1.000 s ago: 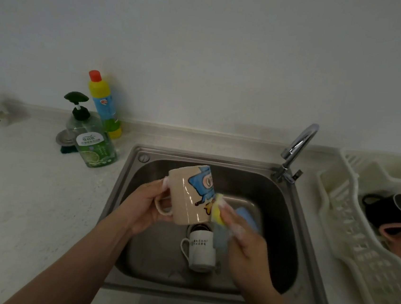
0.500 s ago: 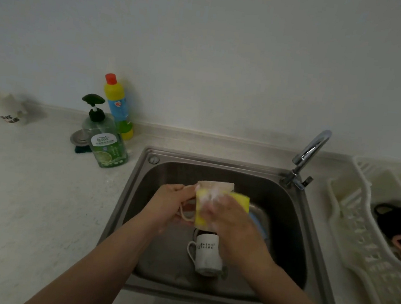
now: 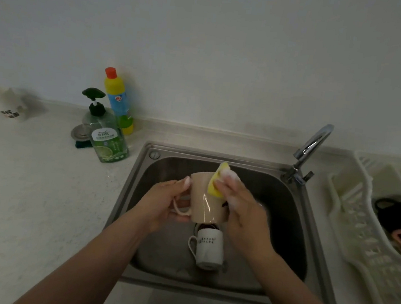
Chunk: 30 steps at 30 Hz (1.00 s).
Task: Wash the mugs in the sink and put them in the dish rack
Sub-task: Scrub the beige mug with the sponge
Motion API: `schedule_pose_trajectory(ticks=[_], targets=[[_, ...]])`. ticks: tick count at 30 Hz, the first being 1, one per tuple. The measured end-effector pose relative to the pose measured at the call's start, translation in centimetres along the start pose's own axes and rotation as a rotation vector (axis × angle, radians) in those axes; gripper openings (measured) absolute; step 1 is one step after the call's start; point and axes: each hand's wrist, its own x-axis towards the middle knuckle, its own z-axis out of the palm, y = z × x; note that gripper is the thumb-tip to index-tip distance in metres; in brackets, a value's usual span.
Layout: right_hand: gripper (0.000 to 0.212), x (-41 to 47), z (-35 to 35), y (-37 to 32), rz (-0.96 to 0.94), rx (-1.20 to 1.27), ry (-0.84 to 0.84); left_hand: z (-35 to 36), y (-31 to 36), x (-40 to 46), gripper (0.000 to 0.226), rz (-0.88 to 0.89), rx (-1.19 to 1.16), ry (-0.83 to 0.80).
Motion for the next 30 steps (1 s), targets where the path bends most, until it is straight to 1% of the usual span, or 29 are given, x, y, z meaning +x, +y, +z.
schedule_pose_trajectory(ticks=[1, 2, 3, 4, 6, 8, 9, 13, 14, 16, 18, 19, 21, 22, 24, 25, 26, 27, 28, 30], targets=[[0.048, -0.9, -0.1, -0.4, 0.009, 0.089, 0.017, -0.1, 0.0, -0.2, 0.053, -0.002, -0.007, -0.018], [0.048, -2.3, -0.1, -0.6, -0.002, 0.136, -0.009, -0.2, 0.0, -0.4, 0.053, 0.001, -0.004, -0.029], [0.049, -3.9, -0.2, -0.9, 0.001, 0.144, -0.069, -0.4, 0.0, -0.5, 0.052, 0.007, 0.003, -0.032], [0.05, -4.6, -0.3, -0.7, -0.001, 0.139, -0.089, -0.5, 0.0, -0.5, 0.052, 0.009, 0.01, -0.036], [0.046, -3.0, -0.1, 0.2, 0.09, 0.177, -0.021, -0.4, -0.2, -0.4, 0.052, -0.012, 0.01, -0.056], [0.045, -0.7, -0.8, 0.0, 0.25, 0.335, 0.038, 0.0, -0.4, -0.4, 0.05, -0.026, -0.023, -0.092], [0.045, -0.7, -1.1, -0.3, 0.267, 0.384, 0.062, 0.2, -0.3, -0.3, 0.047, -0.026, -0.042, -0.1], [0.042, -4.4, -1.5, -1.2, 0.243, 0.425, 0.063, 0.1, 0.3, -0.5, 0.039, -0.009, -0.103, -0.122], [0.04, -3.5, -1.5, -1.0, 0.241, 0.416, 0.059, 0.1, 0.3, -0.4, 0.038, -0.015, -0.107, -0.135], [0.04, -0.8, -1.8, -1.2, 0.274, 0.416, 0.11, 0.3, 0.2, -0.3, 0.039, -0.031, -0.135, -0.155], [0.037, -0.1, -2.0, -1.5, 0.287, 0.473, 0.142, 0.3, 0.1, 0.0, 0.039, -0.026, -0.166, -0.15], [0.036, -0.8, -2.1, -1.8, 0.332, 0.556, 0.123, 0.2, 0.3, 0.1, 0.041, -0.021, -0.181, -0.148], [0.038, -3.2, -1.8, -2.0, 0.295, 0.576, 0.106, -0.2, 0.5, 0.0, 0.041, -0.007, -0.194, -0.148], [0.038, -3.6, -1.9, -1.6, 0.279, 0.558, 0.083, -0.3, 0.6, 0.0, 0.038, 0.0, -0.179, -0.146], [0.039, -1.8, -1.9, -1.2, 0.316, 0.54, 0.072, -0.2, 0.6, -0.1, 0.037, 0.004, -0.124, -0.173], [0.039, -0.5, -2.1, -1.3, 0.302, 0.546, 0.091, 0.1, 0.4, -0.1, 0.039, 0.009, -0.091, -0.181], [0.039, 0.5, -2.1, -1.4, 0.255, 0.493, 0.105, 0.4, 0.2, 0.0, 0.041, 0.017, -0.062, -0.174], [0.04, 0.6, -1.9, -1.5, 0.187, 0.398, 0.1, 0.6, 0.1, 0.1, 0.043, 0.021, -0.043, -0.148], [0.043, 0.0, -1.6, -1.5, 0.071, 0.24, 0.093, 0.7, 0.0, 0.2, 0.045, 0.017, -0.045, -0.112], [0.047, -2.8, -0.7, -1.1, -0.145, -0.022, -0.005, 0.6, -0.1, 0.4, 0.048, 0.017, -0.047, -0.03]])
